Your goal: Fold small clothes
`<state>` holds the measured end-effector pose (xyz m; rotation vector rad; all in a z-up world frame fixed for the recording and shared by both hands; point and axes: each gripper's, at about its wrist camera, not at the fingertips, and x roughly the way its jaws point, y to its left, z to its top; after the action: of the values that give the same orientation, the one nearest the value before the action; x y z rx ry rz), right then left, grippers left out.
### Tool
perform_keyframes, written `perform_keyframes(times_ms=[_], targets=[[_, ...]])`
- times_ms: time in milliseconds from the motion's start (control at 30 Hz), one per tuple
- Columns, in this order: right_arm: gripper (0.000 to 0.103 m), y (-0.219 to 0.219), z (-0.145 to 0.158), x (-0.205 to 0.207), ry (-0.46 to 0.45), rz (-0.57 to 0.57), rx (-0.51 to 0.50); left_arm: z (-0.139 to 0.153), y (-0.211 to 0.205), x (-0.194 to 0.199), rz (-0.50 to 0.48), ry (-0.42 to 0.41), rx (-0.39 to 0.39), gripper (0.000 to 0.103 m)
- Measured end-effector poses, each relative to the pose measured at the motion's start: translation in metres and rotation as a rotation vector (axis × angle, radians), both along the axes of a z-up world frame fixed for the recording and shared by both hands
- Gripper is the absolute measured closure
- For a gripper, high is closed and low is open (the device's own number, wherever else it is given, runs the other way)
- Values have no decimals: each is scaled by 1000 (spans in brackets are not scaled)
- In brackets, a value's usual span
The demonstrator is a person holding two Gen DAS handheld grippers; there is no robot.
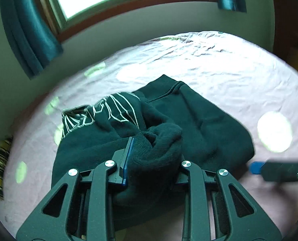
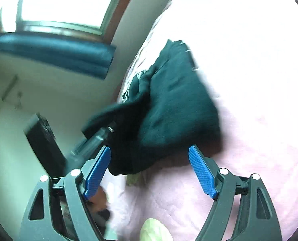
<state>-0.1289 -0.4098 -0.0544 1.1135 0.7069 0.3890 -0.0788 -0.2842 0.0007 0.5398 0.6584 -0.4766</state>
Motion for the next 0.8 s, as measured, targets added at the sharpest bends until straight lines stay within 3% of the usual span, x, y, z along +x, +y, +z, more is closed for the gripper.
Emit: perform_keyframes(times_ms=[100,167,233,300,433,533,600,700,800], targets=[[24,-6,-1,-3,-10,0,38,-5,-8,-16,13,-108,44,70],[24,-3,4,-2,-28,5,35,1,0,-17,28,-98,13,67],[24,-1,7,-1,-39,10,33,11,13,-21,30,-67,-56,58],[24,-4,9,8,-39,11,28,23,23,-28,14,-62,-123,42],[24,2,20,18,-44,20,-2,51,62,-63,-12,-177,-251,25],[23,7,32,24,-54,44,-27,56,99,-71,22,-204,-313,15],[23,10,40,34,-57,54,-42,51,124,-67,52,-198,-324,14],[23,13,45,66,-38,89,-24,30,153,-51,142,-187,-269,14],[23,21,42,112,18,132,-4,5,171,-32,237,-114,-234,14]])
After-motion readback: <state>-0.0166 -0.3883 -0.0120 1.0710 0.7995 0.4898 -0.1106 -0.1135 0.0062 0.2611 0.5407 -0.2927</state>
